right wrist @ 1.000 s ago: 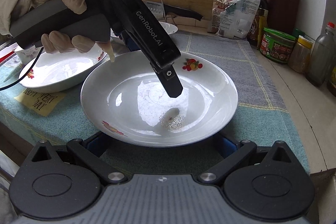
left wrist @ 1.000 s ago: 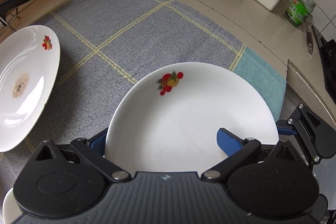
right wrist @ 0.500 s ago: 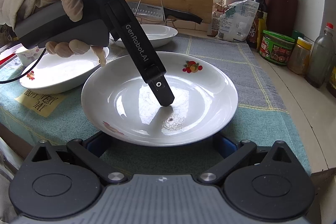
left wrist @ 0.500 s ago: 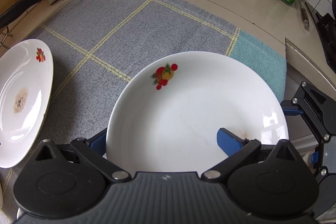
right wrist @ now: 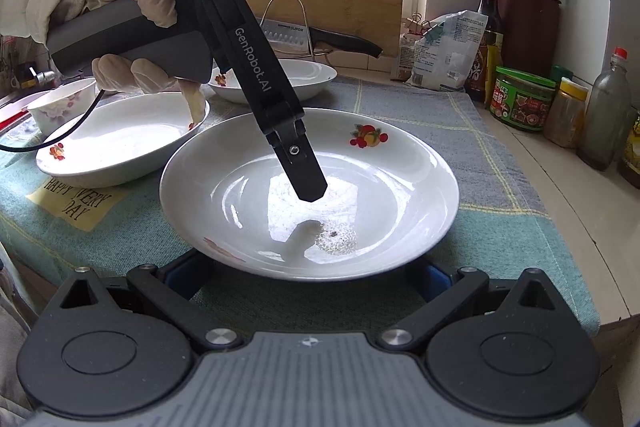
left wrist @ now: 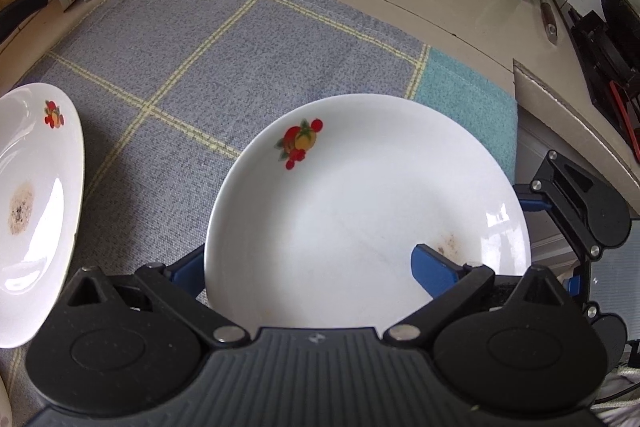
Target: Organize plates and bowls
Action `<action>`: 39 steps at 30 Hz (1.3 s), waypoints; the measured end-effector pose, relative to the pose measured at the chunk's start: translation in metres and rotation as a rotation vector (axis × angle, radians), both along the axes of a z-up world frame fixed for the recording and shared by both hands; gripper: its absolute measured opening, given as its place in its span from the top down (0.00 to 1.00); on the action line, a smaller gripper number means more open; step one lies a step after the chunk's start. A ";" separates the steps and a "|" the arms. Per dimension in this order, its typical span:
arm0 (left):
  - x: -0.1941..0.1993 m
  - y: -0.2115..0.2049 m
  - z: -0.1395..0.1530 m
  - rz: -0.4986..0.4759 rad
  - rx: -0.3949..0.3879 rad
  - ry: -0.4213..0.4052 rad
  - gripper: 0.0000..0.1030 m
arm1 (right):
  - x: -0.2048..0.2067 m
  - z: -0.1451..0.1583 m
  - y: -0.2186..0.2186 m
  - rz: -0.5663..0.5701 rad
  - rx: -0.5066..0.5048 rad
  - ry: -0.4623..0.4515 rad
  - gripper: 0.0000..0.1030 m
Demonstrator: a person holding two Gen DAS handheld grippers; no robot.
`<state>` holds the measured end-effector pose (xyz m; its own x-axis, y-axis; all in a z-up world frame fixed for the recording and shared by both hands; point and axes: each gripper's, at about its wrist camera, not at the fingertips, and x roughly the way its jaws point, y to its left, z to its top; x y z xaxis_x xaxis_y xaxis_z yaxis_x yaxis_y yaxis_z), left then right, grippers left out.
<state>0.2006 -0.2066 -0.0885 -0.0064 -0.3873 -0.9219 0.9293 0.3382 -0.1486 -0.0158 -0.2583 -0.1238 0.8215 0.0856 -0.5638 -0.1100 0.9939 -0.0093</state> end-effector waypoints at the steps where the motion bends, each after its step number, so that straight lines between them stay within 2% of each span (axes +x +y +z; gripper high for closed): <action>1: 0.002 -0.001 0.000 -0.009 -0.001 0.008 0.03 | -0.001 0.000 0.001 -0.003 -0.001 -0.002 0.00; 7: 0.012 -0.004 0.002 -0.071 -0.008 0.050 0.04 | 0.001 0.002 0.002 -0.007 -0.003 0.019 0.00; 14: 0.015 -0.008 0.003 -0.071 0.009 0.087 0.09 | 0.005 0.002 -0.002 0.021 -0.002 0.029 0.00; 22: 0.018 -0.011 0.003 -0.062 0.031 0.100 0.12 | 0.009 0.003 -0.007 0.054 -0.003 0.045 0.00; 39: 0.019 -0.013 0.003 -0.094 0.031 0.109 0.10 | 0.012 0.003 -0.011 0.096 -0.001 0.051 0.00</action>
